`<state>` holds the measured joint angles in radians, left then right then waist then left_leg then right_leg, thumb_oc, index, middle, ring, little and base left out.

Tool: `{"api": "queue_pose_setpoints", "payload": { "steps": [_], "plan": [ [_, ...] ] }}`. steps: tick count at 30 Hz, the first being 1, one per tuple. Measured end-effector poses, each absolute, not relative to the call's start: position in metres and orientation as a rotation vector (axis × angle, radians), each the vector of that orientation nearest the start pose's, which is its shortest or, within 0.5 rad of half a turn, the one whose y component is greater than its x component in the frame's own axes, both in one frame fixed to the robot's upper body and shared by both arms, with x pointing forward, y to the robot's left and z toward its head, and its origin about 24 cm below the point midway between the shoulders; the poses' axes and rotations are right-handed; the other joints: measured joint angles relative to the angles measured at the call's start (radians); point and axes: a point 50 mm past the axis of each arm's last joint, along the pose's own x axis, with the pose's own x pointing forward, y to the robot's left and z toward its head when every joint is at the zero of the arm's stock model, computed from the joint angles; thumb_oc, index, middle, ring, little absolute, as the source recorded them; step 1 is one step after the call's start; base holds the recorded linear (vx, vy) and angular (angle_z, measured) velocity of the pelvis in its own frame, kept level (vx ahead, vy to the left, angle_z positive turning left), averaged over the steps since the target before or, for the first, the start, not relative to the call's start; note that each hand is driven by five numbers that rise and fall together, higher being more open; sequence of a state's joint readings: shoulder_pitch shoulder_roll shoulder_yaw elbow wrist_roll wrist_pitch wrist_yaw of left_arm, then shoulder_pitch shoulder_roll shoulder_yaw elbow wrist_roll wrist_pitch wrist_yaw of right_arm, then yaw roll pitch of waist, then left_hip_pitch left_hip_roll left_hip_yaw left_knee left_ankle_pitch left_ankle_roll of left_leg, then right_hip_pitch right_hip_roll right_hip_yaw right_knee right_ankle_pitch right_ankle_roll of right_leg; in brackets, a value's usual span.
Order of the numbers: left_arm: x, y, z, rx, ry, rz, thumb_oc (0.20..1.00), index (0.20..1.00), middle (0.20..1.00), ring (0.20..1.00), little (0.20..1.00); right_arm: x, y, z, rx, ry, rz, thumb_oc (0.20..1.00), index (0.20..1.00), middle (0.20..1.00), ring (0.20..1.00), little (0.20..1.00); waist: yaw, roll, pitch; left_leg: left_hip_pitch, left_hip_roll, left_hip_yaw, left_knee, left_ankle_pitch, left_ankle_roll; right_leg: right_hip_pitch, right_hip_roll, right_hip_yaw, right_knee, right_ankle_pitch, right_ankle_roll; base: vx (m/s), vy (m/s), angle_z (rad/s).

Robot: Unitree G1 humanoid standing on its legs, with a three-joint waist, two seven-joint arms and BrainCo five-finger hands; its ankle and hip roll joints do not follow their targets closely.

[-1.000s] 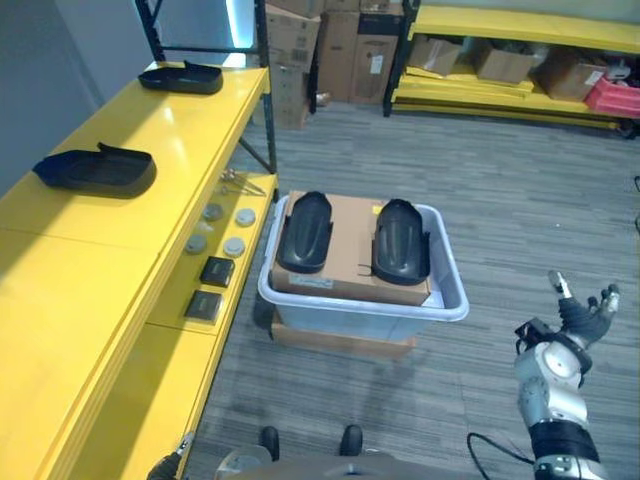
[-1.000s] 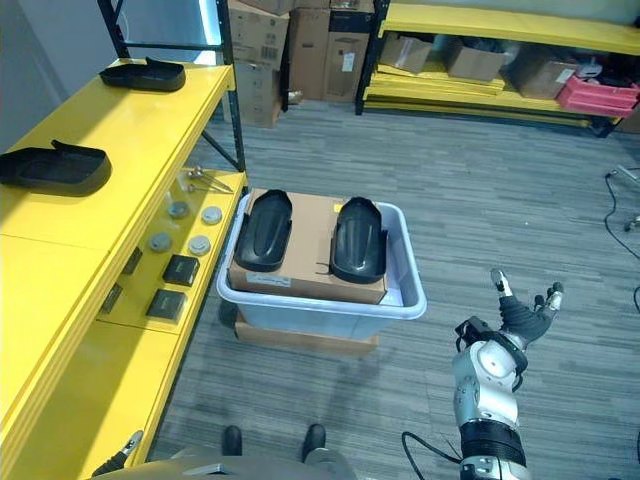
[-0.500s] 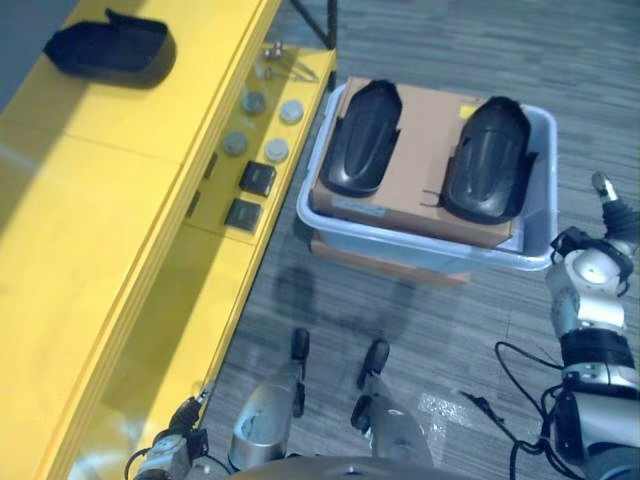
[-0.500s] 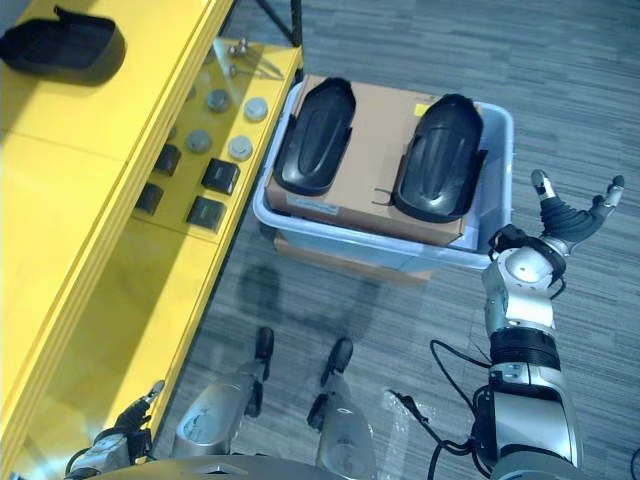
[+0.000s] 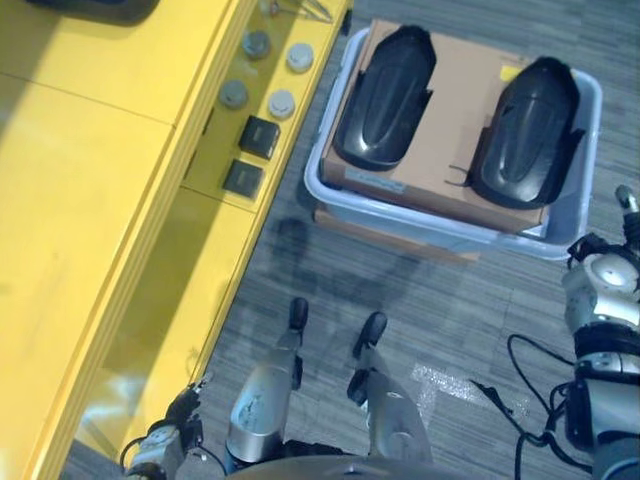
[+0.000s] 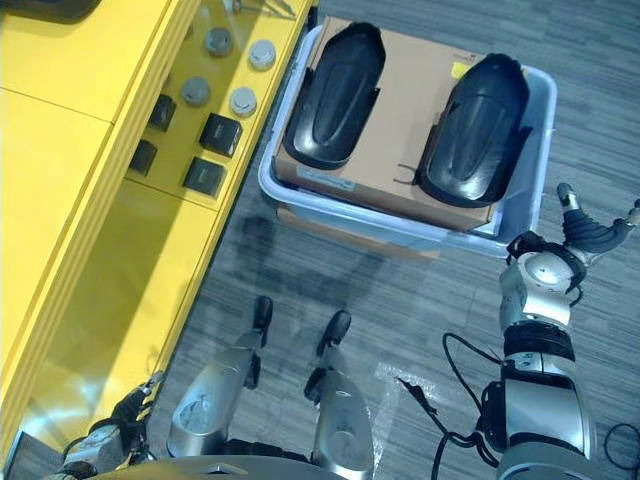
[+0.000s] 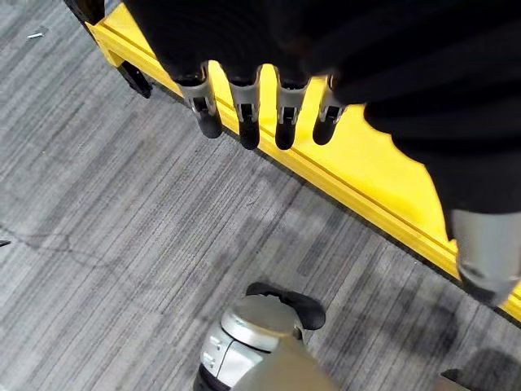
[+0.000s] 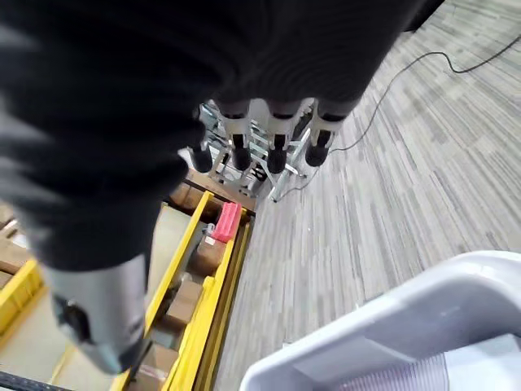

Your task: Move parts from the plastic box to the shelf.

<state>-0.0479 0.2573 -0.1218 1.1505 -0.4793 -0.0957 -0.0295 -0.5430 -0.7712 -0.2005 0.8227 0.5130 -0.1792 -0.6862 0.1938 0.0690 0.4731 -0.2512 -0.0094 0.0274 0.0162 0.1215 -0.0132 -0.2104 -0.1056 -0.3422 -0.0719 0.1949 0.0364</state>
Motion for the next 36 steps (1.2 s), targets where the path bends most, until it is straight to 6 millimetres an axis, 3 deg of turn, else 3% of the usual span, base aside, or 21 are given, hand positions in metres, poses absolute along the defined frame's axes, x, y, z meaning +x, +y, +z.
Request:
{"api": "queue_pose_setpoints", "payload": {
  "steps": [3, 8, 19, 23, 31, 36],
  "plan": [
    [0.135, 0.238, -0.144, -0.112, 0.965, 0.260, 1.000, 1.000, 1.000, 1.000, 1.000, 0.289, -0.410, 0.150, -0.049, -0.139, -1.173, 1.000, 1.000, 1.000, 1.000, 1.000, 0.002, 0.006, 0.014, -0.006, -0.002, 0.000, 0.002, 0.001, 0.001, -0.003, -0.001, -0.002, -0.002, 0.001, 0.001, 0.00, 0.000, 0.00],
    [0.146, 0.235, -0.140, -0.131, 0.939, 0.235, 1.000, 1.000, 1.000, 1.000, 1.000, 0.307, -0.403, 0.183, -0.053, -0.215, -1.096, 1.000, 1.000, 1.000, 1.000, 1.000, 0.025, 0.038, 0.045, -0.037, -0.004, -0.003, 0.016, 0.002, 0.002, -0.035, -0.006, -0.002, 0.016, -0.002, -0.001, 0.00, 0.032, 0.01],
    [0.150, 0.235, -0.139, -0.159, 0.927, 0.228, 1.000, 1.000, 1.000, 1.000, 1.000, 0.319, -0.395, 0.193, -0.040, -0.216, -1.035, 1.000, 1.000, 1.000, 1.000, 1.000, 0.036, 0.039, 0.047, -0.062, -0.017, -0.021, 0.018, 0.008, 0.010, -0.082, -0.031, -0.014, 0.087, -0.036, 0.007, 0.00, 0.017, 0.05],
    [0.151, 0.236, -0.138, -0.173, 0.921, 0.224, 1.000, 1.000, 1.000, 1.000, 1.000, 0.321, -0.394, 0.188, -0.015, -0.175, -1.032, 1.000, 1.000, 1.000, 1.000, 1.000, 0.039, 0.039, 0.047, -0.081, -0.018, -0.022, 0.022, 0.011, 0.013, -0.116, -0.039, -0.014, 0.125, -0.049, 0.005, 0.00, 0.003, 0.01],
    [0.153, 0.234, -0.137, -0.187, 0.914, 0.201, 1.000, 1.000, 1.000, 1.000, 1.000, 0.320, -0.394, 0.157, 0.010, -0.056, -1.038, 1.000, 1.000, 1.000, 1.000, 1.000, 0.038, 0.039, 0.048, -0.097, -0.020, -0.029, 0.049, -0.001, 0.002, -0.166, -0.063, -0.013, 0.237, -0.109, -0.003, 0.02, -0.013, 0.02],
    [0.157, 0.233, -0.135, -0.184, 0.899, 0.187, 1.000, 1.000, 1.000, 1.000, 1.000, 0.321, -0.395, 0.159, 0.040, -0.065, -1.042, 1.000, 1.000, 1.000, 1.000, 1.000, 0.046, 0.038, 0.049, -0.119, -0.019, -0.032, 0.076, -0.002, 0.003, -0.204, -0.071, -0.007, 0.298, -0.135, -0.012, 0.00, -0.009, 0.01]
  ]
}}
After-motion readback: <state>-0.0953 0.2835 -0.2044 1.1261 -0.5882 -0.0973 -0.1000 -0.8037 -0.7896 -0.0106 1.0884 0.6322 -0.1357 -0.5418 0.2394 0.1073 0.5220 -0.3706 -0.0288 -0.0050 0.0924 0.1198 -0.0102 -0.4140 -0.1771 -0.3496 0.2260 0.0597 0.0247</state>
